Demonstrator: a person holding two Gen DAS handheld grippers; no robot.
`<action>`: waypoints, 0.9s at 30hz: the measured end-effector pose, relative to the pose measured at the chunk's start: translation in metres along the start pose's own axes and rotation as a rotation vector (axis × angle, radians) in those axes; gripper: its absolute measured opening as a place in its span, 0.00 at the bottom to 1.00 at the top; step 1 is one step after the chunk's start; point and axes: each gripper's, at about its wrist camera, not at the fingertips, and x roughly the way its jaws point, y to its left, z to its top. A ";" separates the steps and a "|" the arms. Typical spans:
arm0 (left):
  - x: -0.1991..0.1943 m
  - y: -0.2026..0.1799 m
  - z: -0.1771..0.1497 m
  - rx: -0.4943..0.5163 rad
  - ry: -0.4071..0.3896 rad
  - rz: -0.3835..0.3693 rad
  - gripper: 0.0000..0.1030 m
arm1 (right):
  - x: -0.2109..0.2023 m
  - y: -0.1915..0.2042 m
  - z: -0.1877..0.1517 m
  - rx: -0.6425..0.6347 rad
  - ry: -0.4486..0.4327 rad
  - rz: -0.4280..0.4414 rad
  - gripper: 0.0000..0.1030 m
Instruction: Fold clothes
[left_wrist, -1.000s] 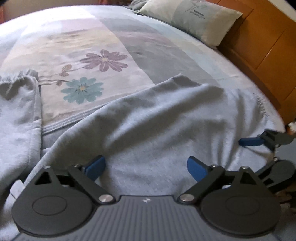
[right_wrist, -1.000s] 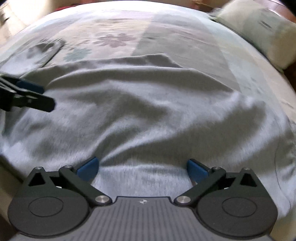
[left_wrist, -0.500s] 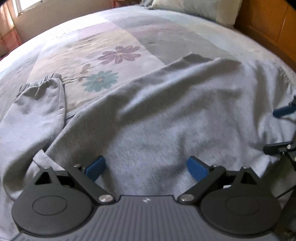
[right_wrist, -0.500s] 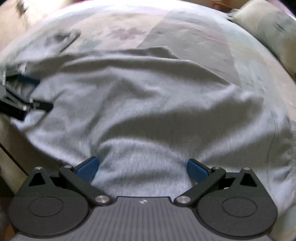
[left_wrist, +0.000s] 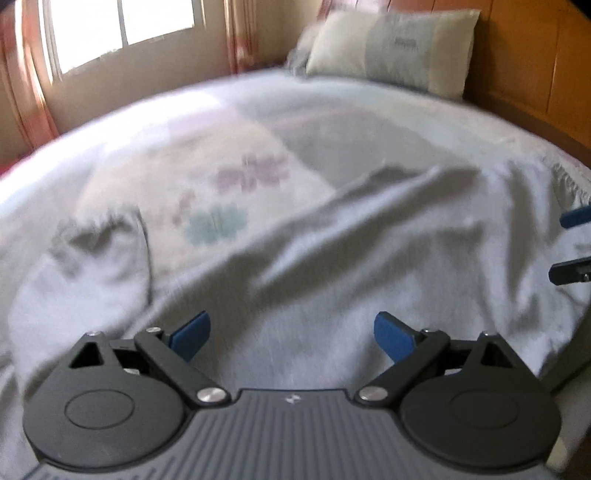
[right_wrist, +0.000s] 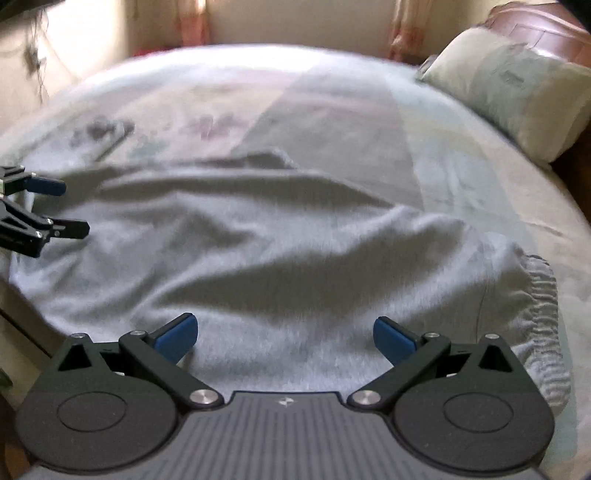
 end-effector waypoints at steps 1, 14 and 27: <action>-0.005 -0.007 -0.001 0.005 -0.021 0.014 0.93 | -0.007 0.001 -0.007 0.031 -0.039 -0.001 1.00; -0.017 -0.103 -0.025 0.028 0.118 -0.042 0.93 | -0.041 0.011 -0.024 0.075 -0.238 -0.130 1.00; -0.012 -0.083 -0.029 -0.066 0.186 -0.031 0.95 | -0.044 -0.035 -0.041 0.148 -0.267 -0.132 1.00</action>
